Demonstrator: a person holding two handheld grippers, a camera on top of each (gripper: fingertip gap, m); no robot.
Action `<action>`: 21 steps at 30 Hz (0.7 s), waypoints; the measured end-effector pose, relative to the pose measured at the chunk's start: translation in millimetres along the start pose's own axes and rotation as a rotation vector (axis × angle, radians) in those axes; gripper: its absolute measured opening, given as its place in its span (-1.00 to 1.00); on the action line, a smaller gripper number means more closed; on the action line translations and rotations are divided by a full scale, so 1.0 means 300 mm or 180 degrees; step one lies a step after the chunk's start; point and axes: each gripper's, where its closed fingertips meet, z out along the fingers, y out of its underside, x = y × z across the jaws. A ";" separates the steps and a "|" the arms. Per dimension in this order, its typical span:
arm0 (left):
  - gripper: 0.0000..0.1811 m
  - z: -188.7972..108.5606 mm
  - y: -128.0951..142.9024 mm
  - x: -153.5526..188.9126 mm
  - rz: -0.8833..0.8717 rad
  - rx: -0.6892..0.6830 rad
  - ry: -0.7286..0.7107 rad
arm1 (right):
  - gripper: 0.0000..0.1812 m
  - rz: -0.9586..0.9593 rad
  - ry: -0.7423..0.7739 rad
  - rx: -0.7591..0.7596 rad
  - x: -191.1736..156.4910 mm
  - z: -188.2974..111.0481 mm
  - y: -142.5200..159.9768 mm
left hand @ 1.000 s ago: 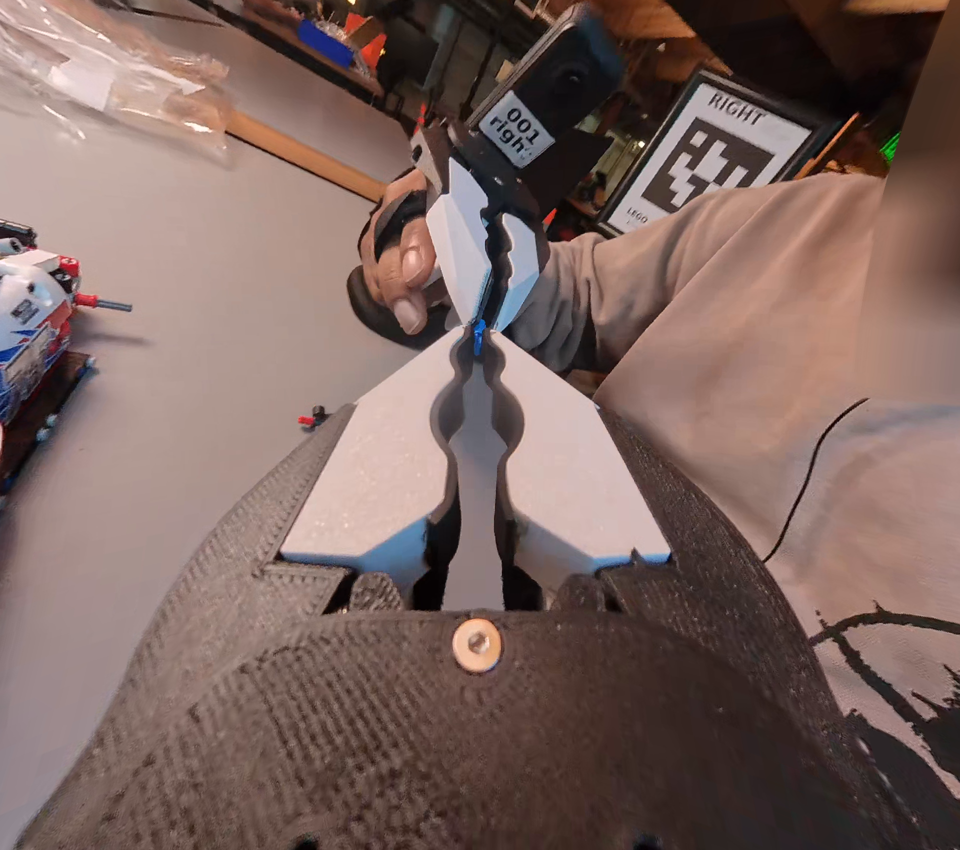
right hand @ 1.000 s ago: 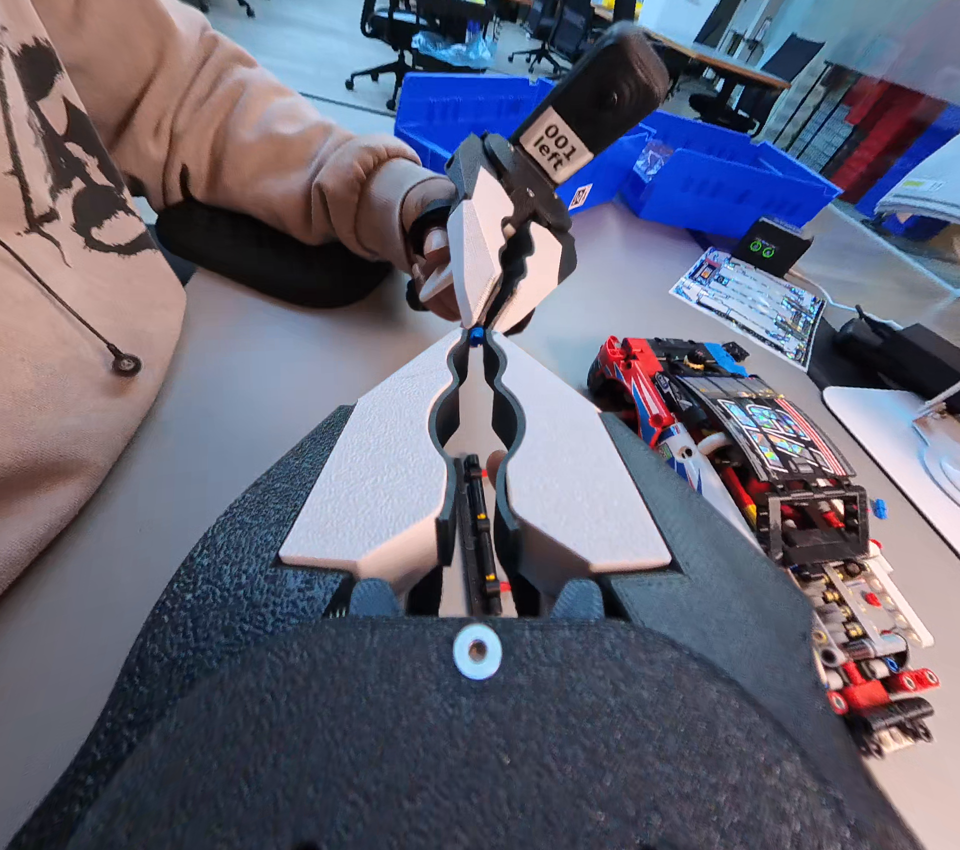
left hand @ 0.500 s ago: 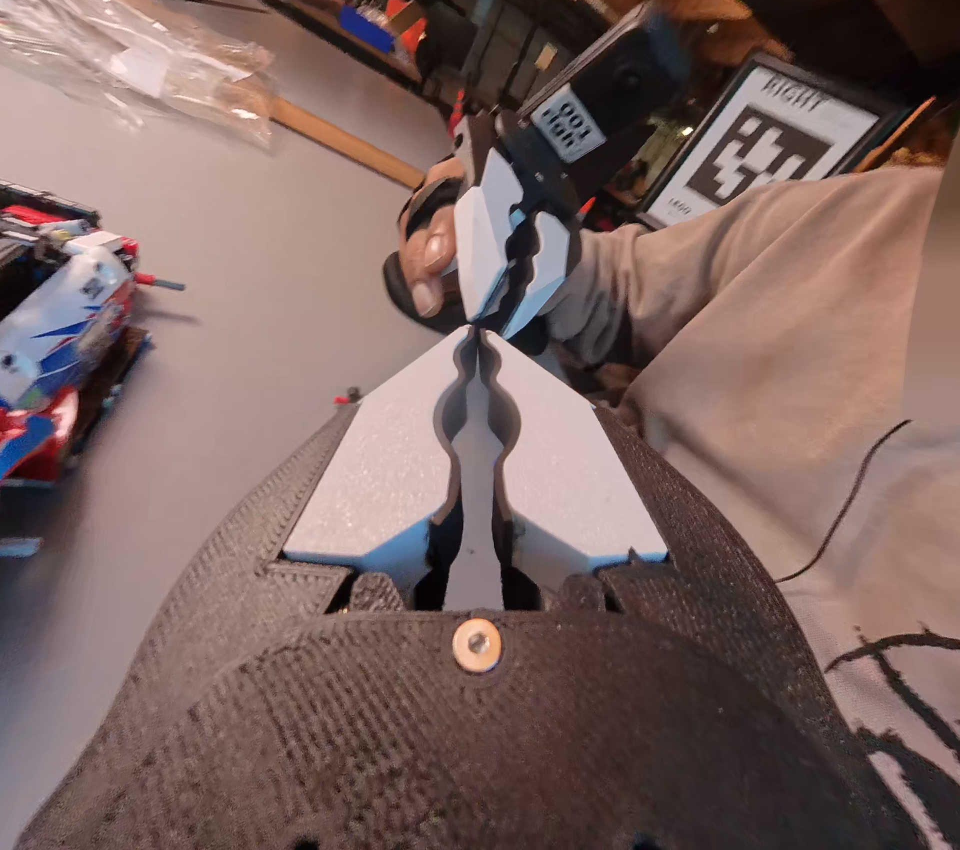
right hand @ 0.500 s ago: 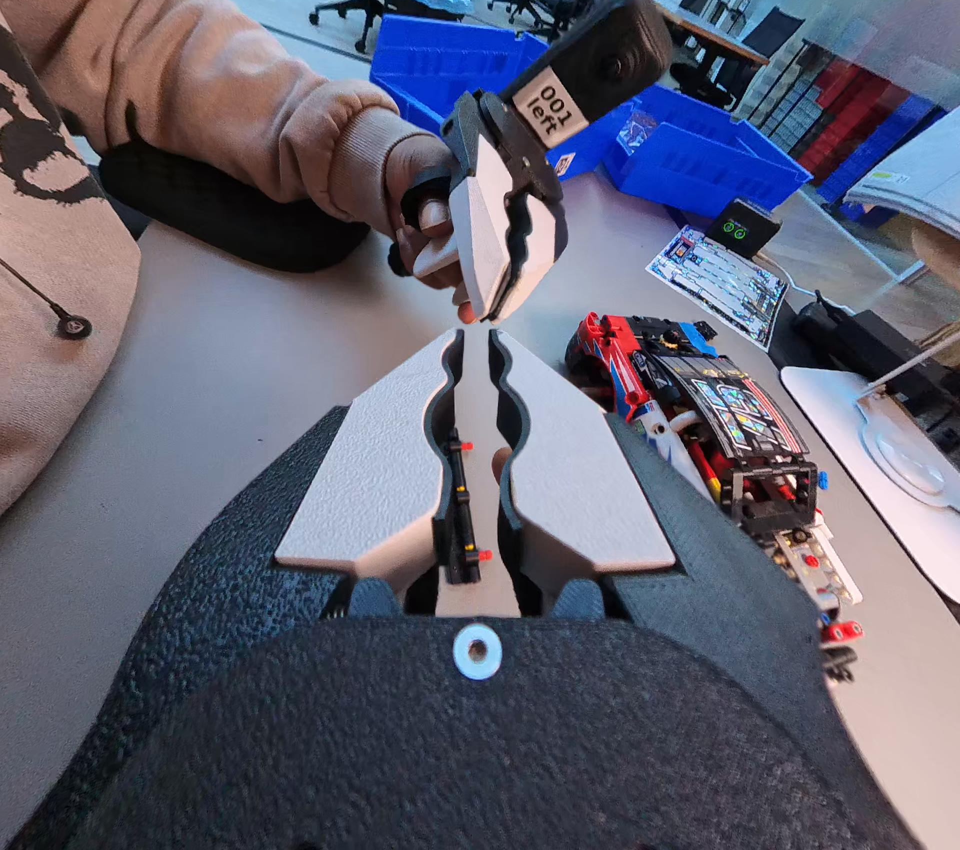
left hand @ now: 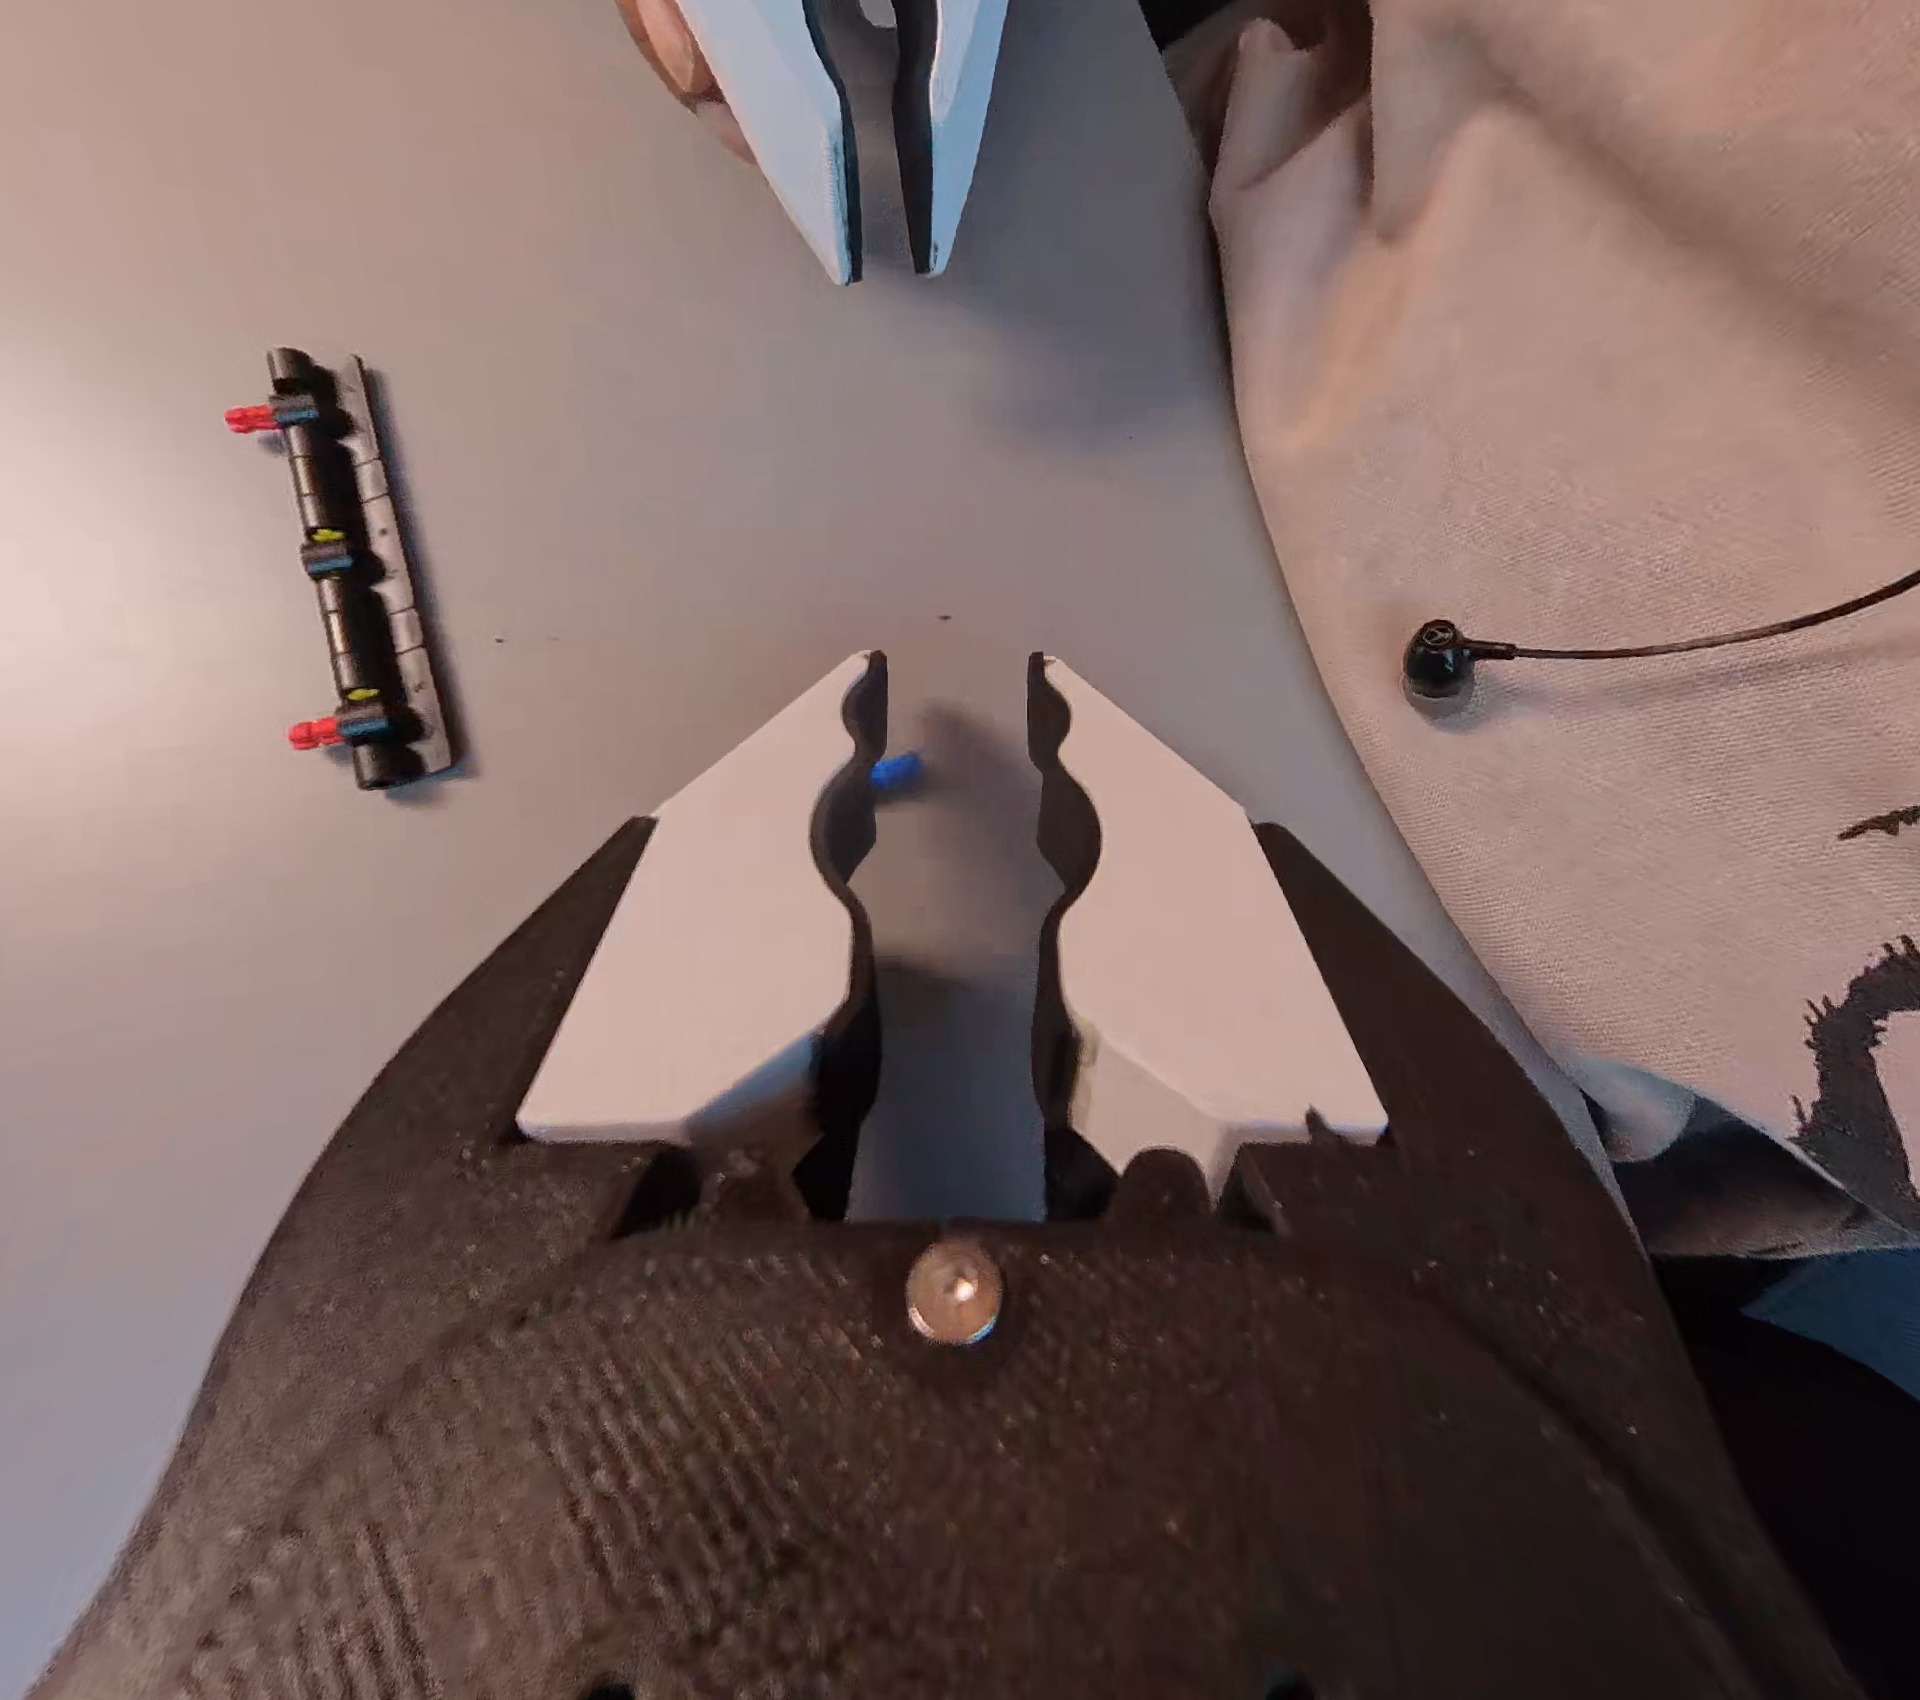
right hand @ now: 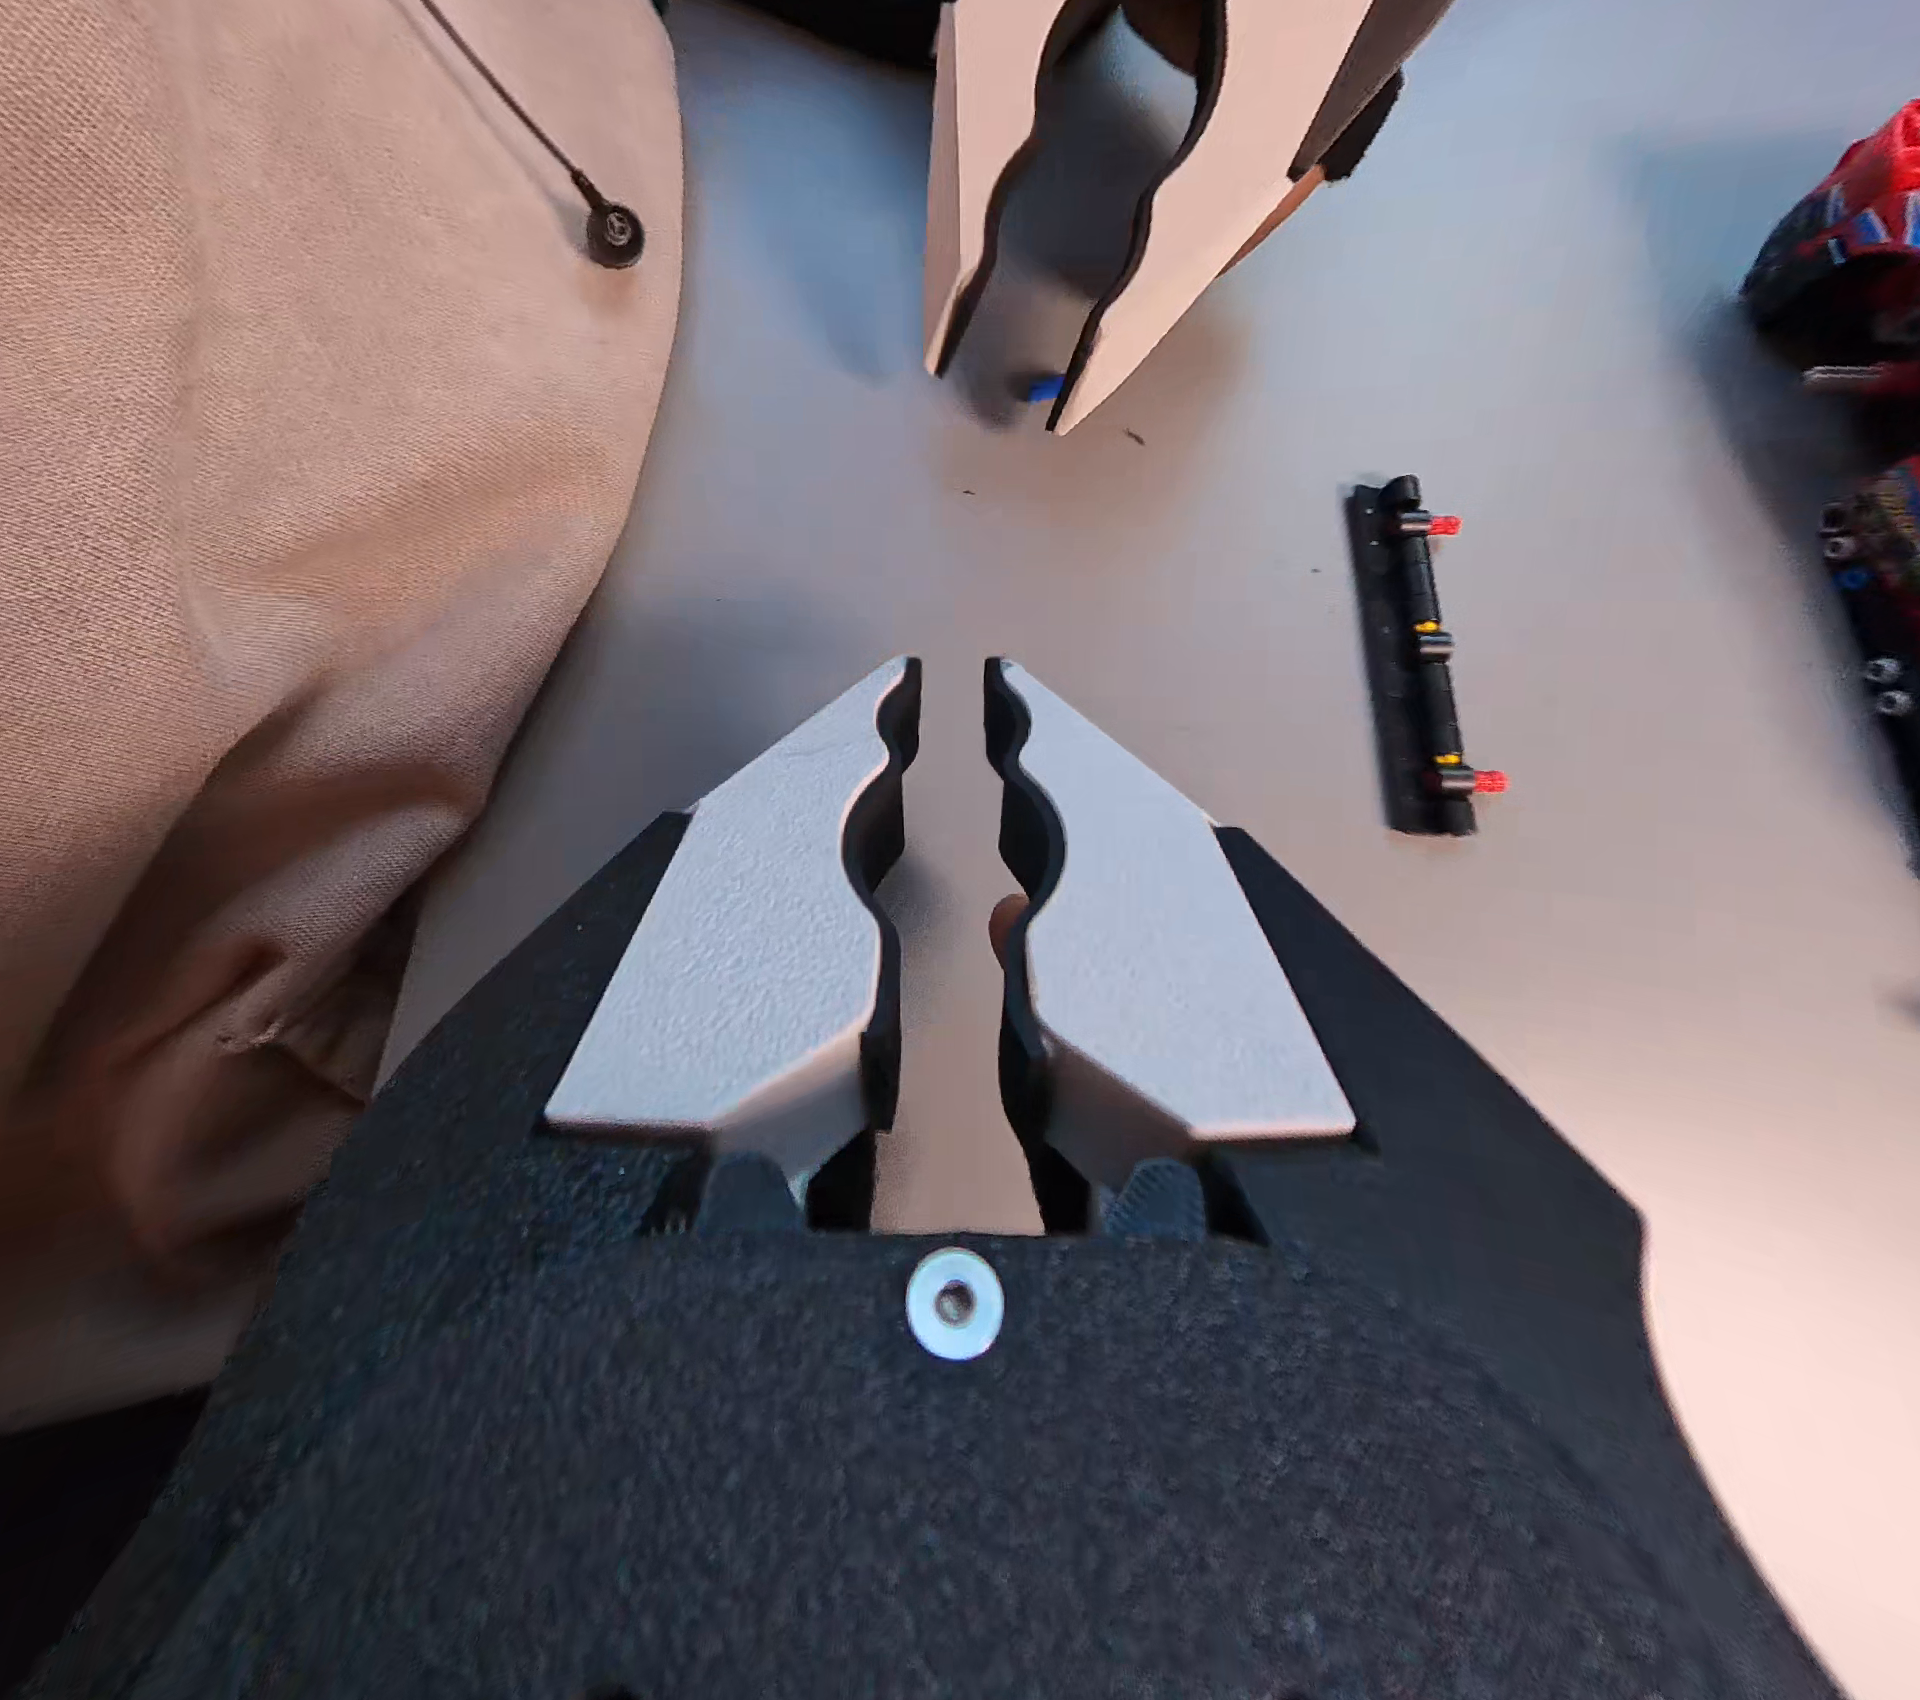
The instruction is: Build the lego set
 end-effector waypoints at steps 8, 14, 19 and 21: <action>-0.71 -0.032 0.076 -0.051 0.0042 -0.0333 -0.0603 | -0.89 -0.0002 0.0058 0.0025 0.008 0.024 -0.004; -0.72 -0.085 0.091 -0.081 -0.0062 -0.0225 -0.0878 | -0.89 -0.0085 0.0016 -0.0017 0.004 0.057 -0.011; -0.80 -0.093 0.116 -0.075 -0.0156 -0.0231 -0.0869 | -0.90 -0.0087 0.0031 -0.0017 0.013 0.069 -0.014; -0.83 -0.086 0.117 -0.067 -0.0143 -0.0223 -0.0840 | -0.90 -0.0088 0.0037 0.0003 0.017 0.073 -0.020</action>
